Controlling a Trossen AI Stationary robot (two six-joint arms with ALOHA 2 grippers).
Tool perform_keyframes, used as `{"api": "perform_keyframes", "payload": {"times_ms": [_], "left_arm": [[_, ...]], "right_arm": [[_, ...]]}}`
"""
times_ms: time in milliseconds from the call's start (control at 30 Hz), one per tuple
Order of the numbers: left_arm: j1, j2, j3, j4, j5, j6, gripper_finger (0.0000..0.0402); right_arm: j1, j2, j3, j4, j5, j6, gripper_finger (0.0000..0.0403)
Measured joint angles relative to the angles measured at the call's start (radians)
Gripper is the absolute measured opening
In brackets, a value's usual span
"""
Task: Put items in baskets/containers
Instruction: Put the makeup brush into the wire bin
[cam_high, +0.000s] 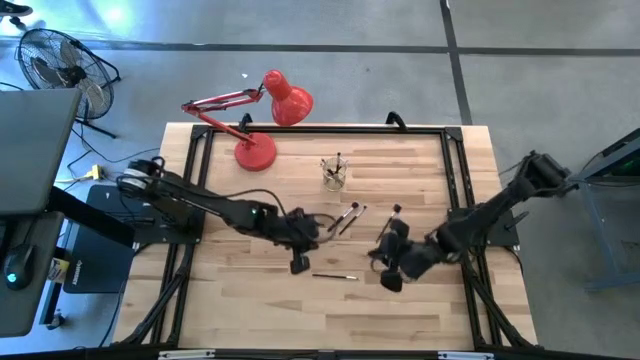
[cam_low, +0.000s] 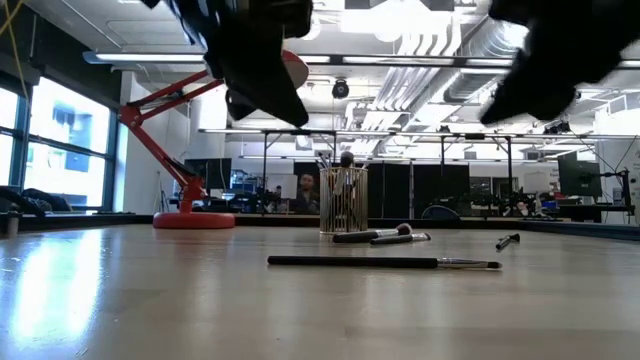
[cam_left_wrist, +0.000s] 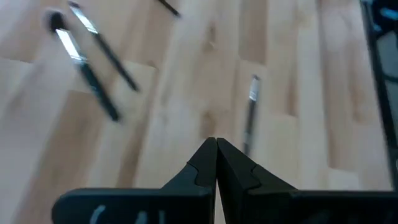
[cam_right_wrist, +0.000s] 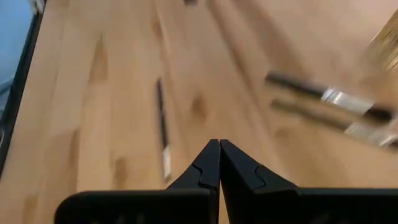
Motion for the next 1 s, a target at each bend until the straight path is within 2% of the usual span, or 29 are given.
{"api": "perform_keyframes", "payload": {"times_ms": [167,367,467,733,900,1000], "left_arm": [[-0.025,0.083,0.11,-0.109,0.008,0.005,0.0],[-0.021,0.143,0.228,-0.205,0.006,0.007,0.0],[-0.022,0.173,0.27,-0.201,0.006,0.008,0.0],[-0.024,0.218,0.291,-0.224,-0.013,0.008,0.0],[-0.023,0.22,0.29,-0.218,-0.01,-0.002,0.0],[-0.022,0.22,0.289,-0.219,-0.017,-0.003,0.0]], "right_arm": [[0.084,0.136,0.028,-0.03,-0.009,0.154,0.0001],[0.109,0.295,0.196,-0.224,-0.066,0.128,0.0],[0.109,0.346,0.237,-0.281,-0.066,0.127,0.0001],[0.113,0.371,0.165,-0.142,-0.099,0.123,0.0023],[0.112,0.371,0.111,0.039,-0.093,0.049,0.0062],[0.112,0.37,0.079,0.086,-0.071,-0.019,0.0087]]}}
